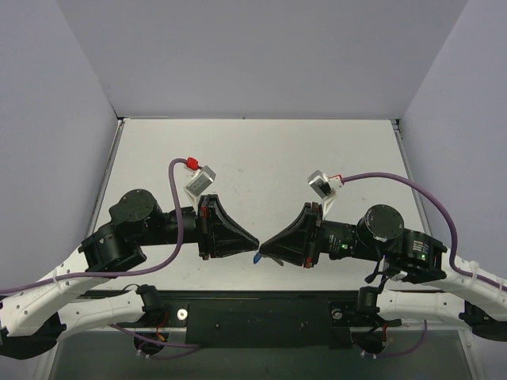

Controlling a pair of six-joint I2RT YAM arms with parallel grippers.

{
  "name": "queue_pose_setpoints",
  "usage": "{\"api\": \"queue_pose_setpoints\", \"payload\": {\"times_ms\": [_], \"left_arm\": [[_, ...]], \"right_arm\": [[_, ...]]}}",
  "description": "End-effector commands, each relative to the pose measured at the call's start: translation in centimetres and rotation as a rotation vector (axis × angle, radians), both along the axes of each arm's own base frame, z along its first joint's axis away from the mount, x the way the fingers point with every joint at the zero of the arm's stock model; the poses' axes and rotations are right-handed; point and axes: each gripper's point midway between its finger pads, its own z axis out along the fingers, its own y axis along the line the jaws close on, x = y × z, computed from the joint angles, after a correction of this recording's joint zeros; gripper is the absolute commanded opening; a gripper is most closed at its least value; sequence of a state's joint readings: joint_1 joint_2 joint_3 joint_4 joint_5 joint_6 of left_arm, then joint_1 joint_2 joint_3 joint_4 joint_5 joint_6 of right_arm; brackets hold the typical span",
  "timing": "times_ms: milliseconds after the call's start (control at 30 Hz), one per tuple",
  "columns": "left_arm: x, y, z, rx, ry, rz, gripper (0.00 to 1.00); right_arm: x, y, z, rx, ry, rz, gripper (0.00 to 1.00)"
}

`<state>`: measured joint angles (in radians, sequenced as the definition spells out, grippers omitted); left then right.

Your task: Remove the keys from the keyring

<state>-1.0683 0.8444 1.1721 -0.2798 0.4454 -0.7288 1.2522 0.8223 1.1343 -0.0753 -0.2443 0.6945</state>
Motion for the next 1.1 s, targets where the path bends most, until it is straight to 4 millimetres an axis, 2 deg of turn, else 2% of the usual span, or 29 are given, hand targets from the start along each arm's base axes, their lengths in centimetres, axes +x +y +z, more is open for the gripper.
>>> {"api": "queue_pose_setpoints", "payload": {"times_ms": [0,100,200,300,433,467,500,533,567,667,700,833,1067], "left_arm": [[-0.8,0.0,0.9,-0.044,-0.017,-0.038,0.18],[-1.0,0.0,1.1,-0.058,-0.013,-0.046,0.13],[-1.0,-0.1,1.4,-0.079,-0.014,-0.052,0.0],[-0.8,-0.2,1.5,-0.1,0.002,-0.035,0.0],[0.6,0.0,2.0,-0.149,0.037,0.054,0.0],[0.6,0.1,2.9,-0.193,0.039,0.054,0.0],[0.9,0.0,2.6,-0.192,0.055,0.068,0.0],[1.0,0.1,3.8,-0.242,0.048,0.077,0.0],[1.5,0.1,4.0,-0.259,0.054,0.103,0.0],[2.5,0.4,4.6,-0.308,0.092,0.156,0.0],[3.1,0.6,4.7,-0.335,0.101,0.192,0.0],[4.7,0.3,3.5,-0.363,0.159,0.264,0.0],[5.6,-0.7,2.8,-0.382,0.213,0.279,0.0]], "right_arm": [[0.0,-0.2,2.5,0.1,-0.033,-0.01,0.0],[0.2,-0.2,2.4,0.1,-0.032,-0.019,0.0],[0.6,-0.2,2.2,0.101,-0.028,-0.042,0.0],[1.1,-0.3,1.8,0.102,-0.025,-0.071,0.0],[2.4,-0.7,1.4,0.122,-0.017,-0.147,0.0],[2.9,-1.1,1.7,0.135,-0.016,-0.185,0.0],[3.2,-1.1,1.3,0.133,-0.013,-0.2,0.0],[3.6,-1.5,1.6,0.145,-0.016,-0.228,0.0],[3.8,-1.5,1.2,0.141,-0.014,-0.237,0.0],[4.9,-2.2,1.7,0.19,-0.001,-0.307,0.0],[5.2,-2.1,1.1,0.187,0.006,-0.322,0.0],[6.0,-2.0,1.1,0.218,0.025,-0.362,0.0],[6.5,-2.0,1.1,0.257,0.052,-0.392,0.0]]}}
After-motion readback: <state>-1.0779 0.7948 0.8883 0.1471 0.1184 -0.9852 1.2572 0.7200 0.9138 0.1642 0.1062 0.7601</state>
